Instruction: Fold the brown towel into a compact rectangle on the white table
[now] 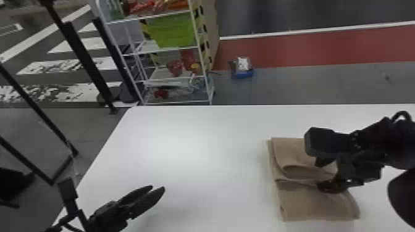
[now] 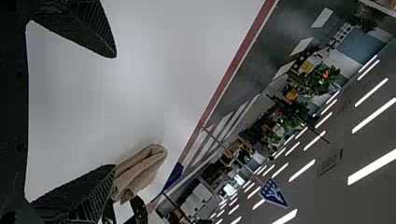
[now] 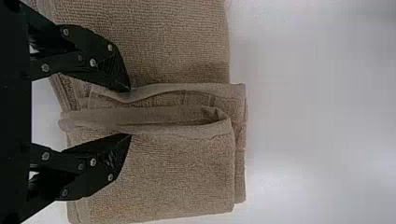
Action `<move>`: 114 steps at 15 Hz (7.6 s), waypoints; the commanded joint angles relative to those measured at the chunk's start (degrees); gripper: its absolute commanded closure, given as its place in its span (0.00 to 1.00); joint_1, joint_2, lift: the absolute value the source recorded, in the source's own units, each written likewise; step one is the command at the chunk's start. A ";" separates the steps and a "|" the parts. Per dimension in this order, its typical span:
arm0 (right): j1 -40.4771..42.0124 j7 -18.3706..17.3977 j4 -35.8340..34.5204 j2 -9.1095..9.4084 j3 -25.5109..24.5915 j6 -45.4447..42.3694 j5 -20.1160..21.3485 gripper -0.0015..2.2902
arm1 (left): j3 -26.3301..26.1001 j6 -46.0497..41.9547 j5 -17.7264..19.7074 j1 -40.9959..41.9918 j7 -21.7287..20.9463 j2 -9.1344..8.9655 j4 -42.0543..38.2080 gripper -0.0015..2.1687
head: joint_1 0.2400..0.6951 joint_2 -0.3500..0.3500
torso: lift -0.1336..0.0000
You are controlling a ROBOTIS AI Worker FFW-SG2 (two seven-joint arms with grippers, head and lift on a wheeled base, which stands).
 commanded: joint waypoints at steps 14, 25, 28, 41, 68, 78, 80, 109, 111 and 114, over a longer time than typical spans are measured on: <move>-1.08 0.19 -0.54 0.89 -0.36 6.87 -3.89 0.31 | -0.44 -0.18 0.00 0.00 -0.79 0.00 -0.18 0.02 | 1.00 0.86 | 0.07; -1.17 0.19 1.65 1.24 1.13 5.46 -1.07 0.42 | -0.09 -0.18 0.00 0.09 -0.88 0.00 -0.09 0.02 | 1.00 0.88 | 0.07; -1.43 0.19 1.92 1.68 0.69 5.11 -1.95 0.50 | -0.09 -0.18 0.00 0.09 -0.97 0.00 -0.09 0.02 | 1.00 0.88 | 0.07; -3.28 0.19 -2.21 2.39 -8.10 6.87 -7.49 0.58 | -5.71 -1.05 0.00 0.62 -3.87 -0.09 -0.97 0.02 | 1.00 0.82 | 0.07; 4.90 0.19 -25.33 -3.24 -18.21 20.23 -17.25 0.58 | -57.48 -40.60 -27.60 -16.96 44.12 -0.50 21.97 0.02 | 1.00 0.26 | 0.07; 4.11 0.19 -25.94 -4.38 -20.14 21.11 -18.56 0.58 | -52.82 -42.19 -30.06 -13.36 44.65 -0.09 19.78 0.04 | 1.00 0.29 | 0.07; 4.46 0.19 -26.21 -4.38 -19.96 21.99 -18.74 0.58 | -53.79 -42.01 -30.23 -15.73 45.26 -0.44 22.32 0.04 | 1.00 0.30 | 0.07; 7.10 0.19 -27.70 -8.69 -17.77 20.23 -14.61 0.58 | -53.26 -40.60 -31.46 -20.48 44.30 -0.50 28.92 0.04 | 1.00 0.27 | 0.07; 6.57 0.19 -26.38 -7.90 -17.50 19.00 -14.43 0.58 | -53.26 -40.60 -31.46 -19.95 44.12 -0.50 27.60 0.04 | 1.00 0.27 | 0.07; 6.13 0.19 -25.86 -7.37 -17.42 18.65 -14.17 0.58 | -53.17 -36.56 -30.76 -19.16 41.22 -0.50 24.08 0.04 | 1.00 0.27 | 0.07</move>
